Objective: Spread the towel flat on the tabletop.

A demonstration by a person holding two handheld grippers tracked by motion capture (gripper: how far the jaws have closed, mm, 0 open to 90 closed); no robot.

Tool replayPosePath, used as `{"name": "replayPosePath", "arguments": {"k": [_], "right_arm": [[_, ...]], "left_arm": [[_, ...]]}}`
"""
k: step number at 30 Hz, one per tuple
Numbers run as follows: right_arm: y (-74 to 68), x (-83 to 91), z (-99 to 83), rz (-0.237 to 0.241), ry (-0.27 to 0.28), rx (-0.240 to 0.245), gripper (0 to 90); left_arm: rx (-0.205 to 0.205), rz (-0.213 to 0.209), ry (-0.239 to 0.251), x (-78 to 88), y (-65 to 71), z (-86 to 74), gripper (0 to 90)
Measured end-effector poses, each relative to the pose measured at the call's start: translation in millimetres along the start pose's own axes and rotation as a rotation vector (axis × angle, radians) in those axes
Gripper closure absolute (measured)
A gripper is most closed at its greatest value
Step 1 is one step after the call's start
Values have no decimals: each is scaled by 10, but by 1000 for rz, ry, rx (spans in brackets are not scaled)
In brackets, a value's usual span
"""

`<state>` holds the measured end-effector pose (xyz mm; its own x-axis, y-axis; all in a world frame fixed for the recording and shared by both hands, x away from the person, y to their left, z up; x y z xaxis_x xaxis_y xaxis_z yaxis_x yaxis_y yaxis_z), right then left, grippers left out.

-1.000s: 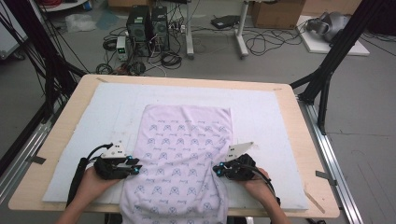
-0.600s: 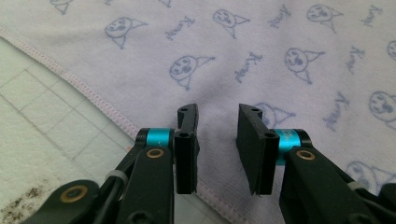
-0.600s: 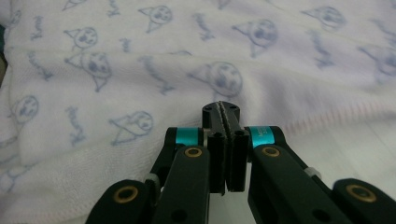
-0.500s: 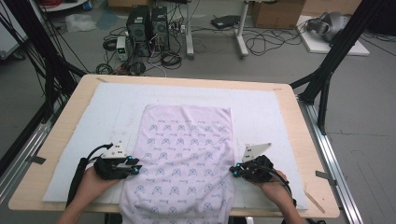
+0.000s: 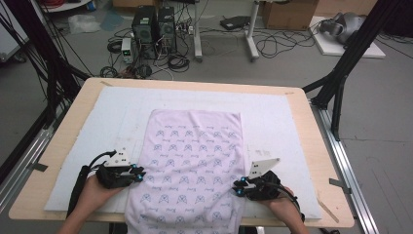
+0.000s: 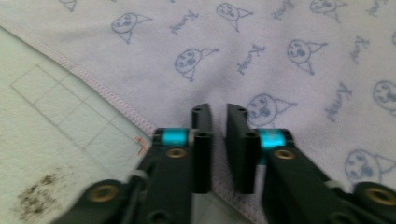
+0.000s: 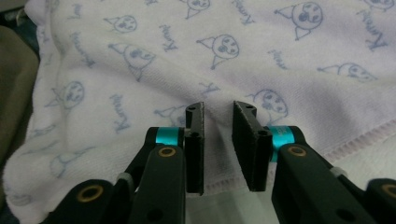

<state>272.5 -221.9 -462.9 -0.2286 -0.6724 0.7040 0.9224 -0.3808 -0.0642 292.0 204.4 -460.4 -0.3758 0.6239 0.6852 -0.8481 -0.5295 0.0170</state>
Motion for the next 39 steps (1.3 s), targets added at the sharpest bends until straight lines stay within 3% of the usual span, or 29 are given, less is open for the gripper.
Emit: {"name": "replayPosePath", "arguments": {"k": [1,5,9,13,17,22,31,39], "right_arm": [[-15,7,-11,-1,2,0,801],[-79,35,-48,28,5,-6,820],[-72,93,-21,20,31,-13,752],[86,123,75,-22,80,-55,685],[258,122,174,-57,131,-94,597],[435,108,302,-108,178,-121,492],[656,-13,382,-131,172,-154,372],[660,-37,402,-146,164,-144,322]], "left_arm": [[-5,0,-1,5,1,-4,861],[-18,14,-8,13,16,-1,875],[-5,13,2,25,8,-4,869],[29,20,24,47,-35,14,766],[71,25,80,50,-124,96,677],[88,37,114,-10,-196,214,562],[103,53,169,-109,-267,366,448],[97,55,158,-116,-247,362,437]]}}
Point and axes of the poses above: each handheld gripper's, and its own axes: x roughly backward along the jaws, z roughly out of its top, y roughly to its right, the point moved 3 cm from there along -x, roughly forward along the jaws, and after that the axes turned 2 degrees about -z, right-handed, at the moved point
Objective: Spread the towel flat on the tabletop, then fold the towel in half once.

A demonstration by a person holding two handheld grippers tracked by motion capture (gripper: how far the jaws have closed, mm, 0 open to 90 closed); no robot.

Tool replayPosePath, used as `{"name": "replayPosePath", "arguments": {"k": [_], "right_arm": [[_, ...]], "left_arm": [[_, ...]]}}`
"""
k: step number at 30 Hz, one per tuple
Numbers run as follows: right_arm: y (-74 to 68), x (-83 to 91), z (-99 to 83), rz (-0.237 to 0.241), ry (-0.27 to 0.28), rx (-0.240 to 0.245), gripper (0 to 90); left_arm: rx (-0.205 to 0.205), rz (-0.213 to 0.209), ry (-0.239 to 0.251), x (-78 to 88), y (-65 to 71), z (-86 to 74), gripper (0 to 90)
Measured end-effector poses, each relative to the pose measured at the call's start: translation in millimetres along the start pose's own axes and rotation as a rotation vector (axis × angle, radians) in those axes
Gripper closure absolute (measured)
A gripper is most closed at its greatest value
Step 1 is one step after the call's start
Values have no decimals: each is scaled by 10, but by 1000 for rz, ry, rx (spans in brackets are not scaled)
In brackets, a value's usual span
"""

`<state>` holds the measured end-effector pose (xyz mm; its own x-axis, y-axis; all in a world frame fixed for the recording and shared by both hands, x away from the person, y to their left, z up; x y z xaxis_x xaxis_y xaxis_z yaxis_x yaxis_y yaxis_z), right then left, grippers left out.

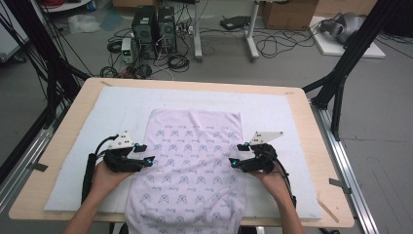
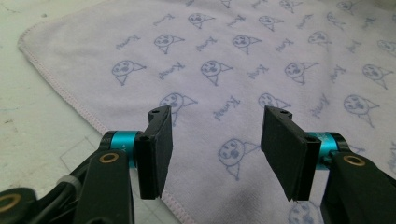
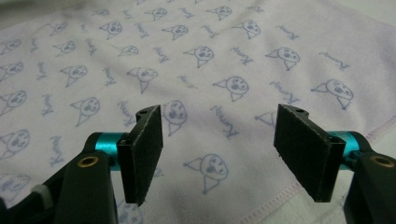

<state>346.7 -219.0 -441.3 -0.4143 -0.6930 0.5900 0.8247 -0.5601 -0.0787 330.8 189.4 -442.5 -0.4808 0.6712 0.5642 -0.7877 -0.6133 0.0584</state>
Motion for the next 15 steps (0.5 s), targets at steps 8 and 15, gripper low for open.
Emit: {"name": "replayPosePath", "arguments": {"k": [8,15], "right_arm": [[-26,-19,1,2,-9,12,303],[-48,-28,6,2,-14,18,296]], "left_arm": [[-4,-3,-5,5,0,-16,433],[-10,-5,-8,7,-3,-12,434]]}}
Point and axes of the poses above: each handheld gripper's, and its own axes: x roughly backward along the jaws, z roughly out of its top, y roughly to its right, the point moved 3 cm from there along -x, roughly forward along the jaws, and after that the axes turned 2 degrees about -z, right-handed, at the moved point
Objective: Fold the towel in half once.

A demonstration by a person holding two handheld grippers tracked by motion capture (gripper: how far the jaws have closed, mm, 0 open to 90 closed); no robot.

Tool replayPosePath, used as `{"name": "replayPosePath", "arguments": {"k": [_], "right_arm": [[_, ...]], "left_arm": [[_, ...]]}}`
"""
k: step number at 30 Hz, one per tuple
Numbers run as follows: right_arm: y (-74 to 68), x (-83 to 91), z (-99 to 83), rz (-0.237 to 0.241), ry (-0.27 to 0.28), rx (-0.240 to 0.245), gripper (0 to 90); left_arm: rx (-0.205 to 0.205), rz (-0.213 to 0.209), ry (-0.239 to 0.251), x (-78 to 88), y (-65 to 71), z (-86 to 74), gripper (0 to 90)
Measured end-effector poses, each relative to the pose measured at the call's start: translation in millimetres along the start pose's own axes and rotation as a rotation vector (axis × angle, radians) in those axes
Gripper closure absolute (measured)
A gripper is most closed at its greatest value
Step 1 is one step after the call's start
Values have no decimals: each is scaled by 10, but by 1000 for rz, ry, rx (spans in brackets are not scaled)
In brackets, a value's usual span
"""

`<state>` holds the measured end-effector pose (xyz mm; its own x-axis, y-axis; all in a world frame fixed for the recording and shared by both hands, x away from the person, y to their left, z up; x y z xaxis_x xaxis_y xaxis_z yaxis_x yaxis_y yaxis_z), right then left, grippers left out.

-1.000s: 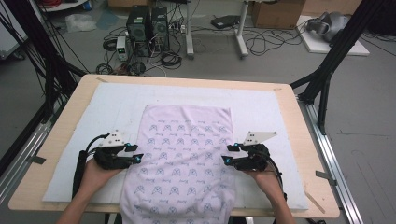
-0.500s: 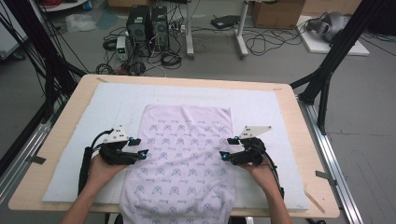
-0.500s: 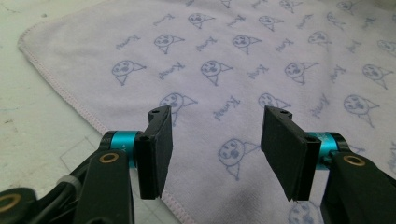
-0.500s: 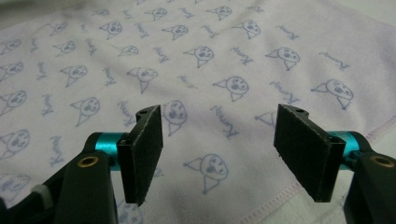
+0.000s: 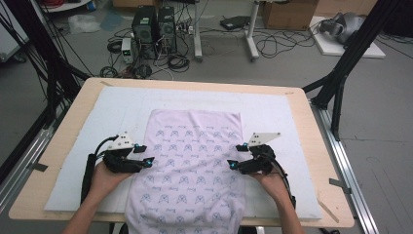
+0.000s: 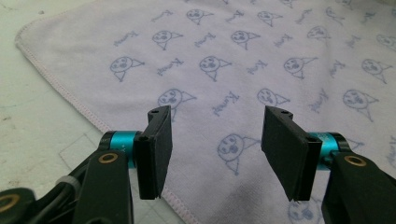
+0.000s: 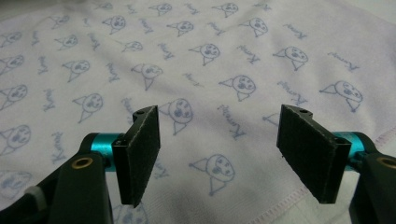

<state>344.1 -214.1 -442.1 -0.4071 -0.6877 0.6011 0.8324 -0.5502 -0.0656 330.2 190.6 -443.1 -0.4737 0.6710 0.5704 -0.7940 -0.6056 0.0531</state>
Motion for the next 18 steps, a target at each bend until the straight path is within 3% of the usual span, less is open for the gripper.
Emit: {"name": "replayPosePath", "arguments": {"k": [8,14,18], "right_arm": [[47,31,25,-13,-7,3,285],[253,2,81,-10,1,-55,263],[390,-37,166,-16,-7,-62,260]], "left_arm": [[-7,8,-25,-17,-27,38,446],[-3,10,-32,-52,-114,187,460],[13,12,-19,-84,-244,334,483]]}}
Point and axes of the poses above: each handheld gripper's, and its own axes: x roughly backward along the jaws, z roughly out of its top, y roughly to its right, the point moved 3 cm from there along -x, roughly forward along the jaws, and after that the axes turned 2 degrees about -z, right-handed, at the moved point
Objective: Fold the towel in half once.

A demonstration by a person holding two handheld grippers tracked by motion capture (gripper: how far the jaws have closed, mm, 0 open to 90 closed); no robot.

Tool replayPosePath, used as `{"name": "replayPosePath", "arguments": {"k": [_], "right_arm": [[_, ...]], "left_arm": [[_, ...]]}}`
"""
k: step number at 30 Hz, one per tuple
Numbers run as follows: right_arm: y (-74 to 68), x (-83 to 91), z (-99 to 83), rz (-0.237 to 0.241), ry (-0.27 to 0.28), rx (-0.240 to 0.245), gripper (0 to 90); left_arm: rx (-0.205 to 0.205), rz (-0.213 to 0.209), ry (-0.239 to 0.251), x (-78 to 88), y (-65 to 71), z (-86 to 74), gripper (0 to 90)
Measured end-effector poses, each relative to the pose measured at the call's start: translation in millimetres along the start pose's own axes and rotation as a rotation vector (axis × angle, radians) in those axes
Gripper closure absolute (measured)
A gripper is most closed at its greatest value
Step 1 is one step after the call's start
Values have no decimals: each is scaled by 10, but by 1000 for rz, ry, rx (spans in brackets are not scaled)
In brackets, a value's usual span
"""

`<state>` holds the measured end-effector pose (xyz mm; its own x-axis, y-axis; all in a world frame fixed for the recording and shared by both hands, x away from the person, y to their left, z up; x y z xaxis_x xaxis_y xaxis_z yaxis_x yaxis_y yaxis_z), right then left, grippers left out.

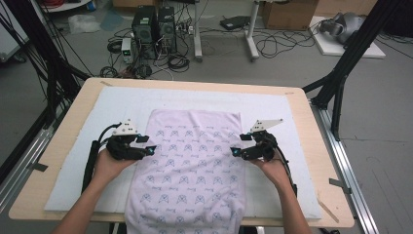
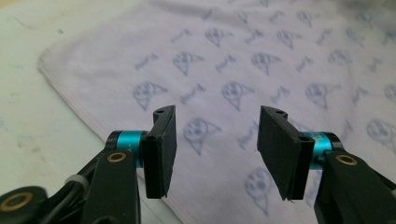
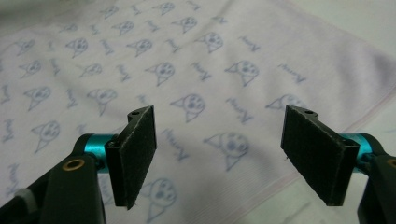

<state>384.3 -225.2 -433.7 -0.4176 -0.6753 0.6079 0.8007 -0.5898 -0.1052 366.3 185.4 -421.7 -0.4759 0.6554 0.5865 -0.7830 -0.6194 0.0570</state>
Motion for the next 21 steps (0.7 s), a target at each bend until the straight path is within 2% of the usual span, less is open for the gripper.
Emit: {"name": "replayPosePath", "arguments": {"k": [5,9,13,15,18,21], "right_arm": [[187,13,206,-16,-3,-12,264],[315,9,382,-39,-32,9,276],[457,-11,570,-69,-20,20,311],[531,-76,601,-93,-34,22,321],[610,-209,560,-105,-55,27,357],[705,-358,461,-98,-98,-4,394]], "left_arm": [[6,16,28,0,-180,253,501],[0,41,15,-21,-368,485,511],[6,60,7,-68,-543,625,526],[13,69,-3,-114,-612,615,530],[31,71,-32,-226,-729,526,547],[41,92,-30,-342,-817,442,576]]}}
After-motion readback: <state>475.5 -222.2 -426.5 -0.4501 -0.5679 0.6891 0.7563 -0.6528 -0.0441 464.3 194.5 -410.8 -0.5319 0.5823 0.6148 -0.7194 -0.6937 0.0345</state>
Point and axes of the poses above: each handheld gripper's, and its own axes: x roughly backward along the jaws, z roughly out of its top, y roughly to its right, the point moved 3 cm from there along -x, roughly forward along the jaws, and after that the axes turned 2 degrees about -z, right-handed, at the moved point
